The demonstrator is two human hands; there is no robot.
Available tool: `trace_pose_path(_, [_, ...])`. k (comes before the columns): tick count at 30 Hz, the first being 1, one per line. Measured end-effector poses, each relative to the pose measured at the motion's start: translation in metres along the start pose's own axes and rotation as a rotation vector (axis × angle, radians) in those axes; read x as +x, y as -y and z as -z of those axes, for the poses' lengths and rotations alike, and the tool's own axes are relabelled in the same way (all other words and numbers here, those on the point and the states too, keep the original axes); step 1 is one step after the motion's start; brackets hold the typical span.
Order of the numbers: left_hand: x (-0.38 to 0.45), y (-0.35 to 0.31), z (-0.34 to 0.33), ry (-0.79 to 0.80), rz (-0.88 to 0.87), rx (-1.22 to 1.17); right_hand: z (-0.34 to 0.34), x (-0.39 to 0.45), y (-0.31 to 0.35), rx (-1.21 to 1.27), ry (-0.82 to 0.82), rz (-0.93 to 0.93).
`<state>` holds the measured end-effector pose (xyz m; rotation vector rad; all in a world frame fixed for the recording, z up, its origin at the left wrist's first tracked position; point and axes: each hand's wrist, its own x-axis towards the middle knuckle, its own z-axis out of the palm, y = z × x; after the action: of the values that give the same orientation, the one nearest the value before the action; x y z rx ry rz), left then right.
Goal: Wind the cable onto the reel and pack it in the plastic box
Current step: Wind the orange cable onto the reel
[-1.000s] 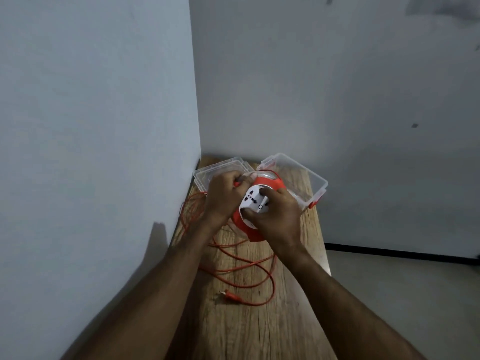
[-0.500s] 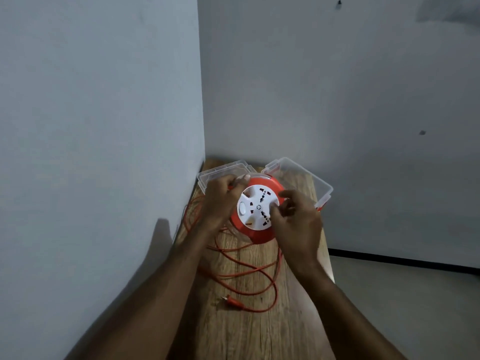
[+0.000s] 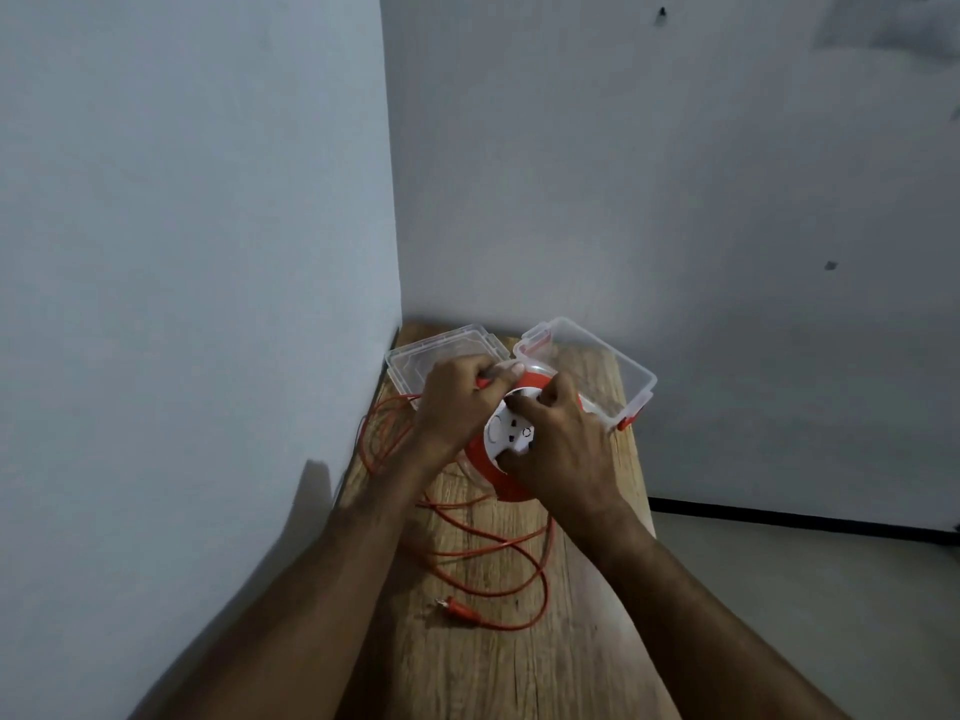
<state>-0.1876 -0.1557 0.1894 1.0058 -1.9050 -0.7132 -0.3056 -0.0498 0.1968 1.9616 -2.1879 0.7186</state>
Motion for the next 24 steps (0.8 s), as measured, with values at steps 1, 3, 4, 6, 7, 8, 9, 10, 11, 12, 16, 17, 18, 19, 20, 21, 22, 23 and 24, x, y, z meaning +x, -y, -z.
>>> trace_pose_path(1, [0.0, 0.0, 0.0, -0.001, 0.003, 0.006, 0.0, -0.001, 0.0, 0.075, 0.005, -0.038])
trace_pose_path(3, [-0.001, 0.001, 0.0, -0.02, 0.008, 0.006, -0.003, -0.002, 0.004, 0.286, -0.053, -0.182])
trace_pose_path(4, [-0.002, 0.0, 0.0, -0.04, 0.012, 0.009, -0.004, -0.002, 0.007, 0.389, -0.111, -0.276])
trace_pose_path(6, [-0.002, -0.002, -0.002, -0.068, 0.005, 0.044, -0.008, -0.001, 0.016, 0.532, -0.212, -0.492])
trace_pose_path(7, [-0.003, -0.003, -0.004, -0.074, -0.017, 0.08, -0.009, 0.0, 0.019, 0.617, -0.233, -0.624])
trace_pose_path(8, [-0.003, -0.004, -0.006, -0.076, -0.053, 0.126, -0.01, 0.001, 0.022, 0.759, -0.232, -0.783])
trace_pose_path(9, [-0.004, -0.005, -0.008, -0.074, -0.094, 0.176, -0.011, 0.003, 0.026, 0.975, -0.222, -0.964])
trace_pose_path(10, [-0.005, -0.005, -0.01, -0.064, -0.127, 0.219, -0.01, 0.005, 0.03, 1.205, -0.198, -1.139])
trace_pose_path(11, [-0.005, -0.004, -0.012, -0.053, -0.143, 0.246, -0.008, 0.008, 0.032, 1.388, -0.158, -1.272])
trace_pose_path(12, [-0.005, -0.001, -0.011, -0.048, -0.141, 0.252, -0.006, 0.01, 0.032, 1.494, -0.117, -1.345])
trace_pose_path(16, [-0.004, 0.013, -0.003, -0.104, 0.028, 0.084, 0.01, 0.004, 0.021, 1.358, 0.045, -1.137])
trace_pose_path(17, [-0.004, 0.013, 0.0, -0.119, 0.071, 0.033, 0.012, -0.003, 0.018, 1.137, -0.009, -0.951])
trace_pose_path(18, [-0.003, 0.012, 0.001, -0.132, 0.089, 0.002, 0.014, -0.009, 0.014, 0.862, -0.1, -0.739])
trace_pose_path(19, [-0.002, 0.01, 0.003, -0.142, 0.088, -0.008, 0.016, -0.015, 0.011, 0.61, -0.212, -0.536])
trace_pose_path(20, [-0.001, 0.008, 0.004, -0.145, 0.076, -0.011, 0.019, -0.019, 0.011, 0.419, -0.294, -0.343])
trace_pose_path(21, [0.001, 0.005, 0.004, -0.142, 0.068, -0.017, 0.021, -0.02, 0.011, 0.259, -0.326, -0.186])
trace_pose_path(22, [0.003, 0.002, 0.004, -0.131, 0.062, -0.031, 0.02, -0.019, 0.01, 0.125, -0.311, -0.077])
trace_pose_path(23, [0.005, -0.001, 0.003, -0.113, 0.059, -0.049, 0.02, -0.017, 0.011, 0.014, -0.268, -0.018])
trace_pose_path(24, [0.006, -0.004, 0.002, -0.095, 0.052, -0.062, 0.018, -0.016, 0.011, -0.052, -0.215, 0.006])
